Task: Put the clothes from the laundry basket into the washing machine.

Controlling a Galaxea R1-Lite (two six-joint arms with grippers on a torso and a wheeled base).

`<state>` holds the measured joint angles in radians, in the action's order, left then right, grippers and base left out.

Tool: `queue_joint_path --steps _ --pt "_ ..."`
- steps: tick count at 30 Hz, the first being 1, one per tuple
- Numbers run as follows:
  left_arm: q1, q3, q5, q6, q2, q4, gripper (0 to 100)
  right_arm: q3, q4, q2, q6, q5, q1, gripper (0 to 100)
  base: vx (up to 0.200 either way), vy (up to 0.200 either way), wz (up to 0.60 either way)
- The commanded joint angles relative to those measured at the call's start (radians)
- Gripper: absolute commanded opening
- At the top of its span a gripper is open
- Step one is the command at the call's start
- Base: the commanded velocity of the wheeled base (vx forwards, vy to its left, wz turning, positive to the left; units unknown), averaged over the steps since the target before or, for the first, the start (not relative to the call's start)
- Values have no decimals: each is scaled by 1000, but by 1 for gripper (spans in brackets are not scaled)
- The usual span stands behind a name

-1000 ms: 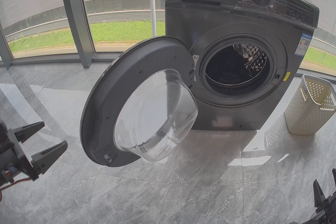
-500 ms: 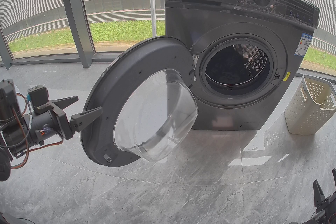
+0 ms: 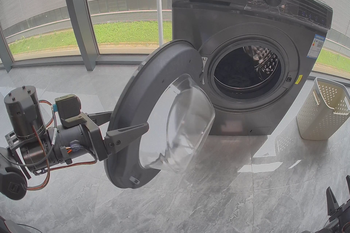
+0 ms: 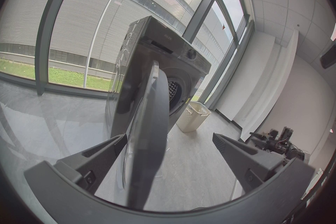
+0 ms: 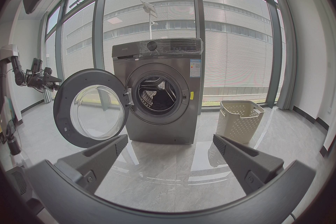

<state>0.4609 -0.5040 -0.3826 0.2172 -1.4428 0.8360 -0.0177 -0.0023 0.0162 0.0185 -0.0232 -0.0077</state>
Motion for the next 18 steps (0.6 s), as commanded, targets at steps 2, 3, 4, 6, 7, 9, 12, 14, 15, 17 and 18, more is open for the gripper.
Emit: queue_joint_path --steps 2,3,4,6,7,9,12,14,15,17,18 --pt "50 52 21 13 93 11 100 18 -2 -16 0 0 0 100 0 0 0" --pt "48 67 27 13 108 11 100 18 -2 -16 0 0 0 100 0 0 0" --pt "47 73 28 13 116 11 100 18 -1 -16 0 0 0 100 0 0 0" --pt "35 99 28 13 156 8 100 18 -1 -16 -2 0 0 100 0 0 0" --pt "28 104 27 13 171 6 100 18 -1 -16 -2 0 0 100 0 0 0" --pt "-2 116 27 13 208 3 100 18 -2 -16 -2 0 0 100 0 0 0" --pt "-59 134 25 4 234 -8 100 18 -2 -16 -3 2 0 100 0 0 0" --pt "-99 136 27 -27 223 -29 100 18 -2 -16 -3 2 0 100 0 0 0" --pt "-114 136 28 -45 214 -40 100 18 -2 -16 -3 2 0 100 0 0 0" --pt "-139 137 36 -78 176 -52 100 18 -2 -16 -3 2 0 100 0 0 0" --pt "-149 136 50 -108 131 -49 100 18 -2 -16 -3 2 0 100 0 0 0"
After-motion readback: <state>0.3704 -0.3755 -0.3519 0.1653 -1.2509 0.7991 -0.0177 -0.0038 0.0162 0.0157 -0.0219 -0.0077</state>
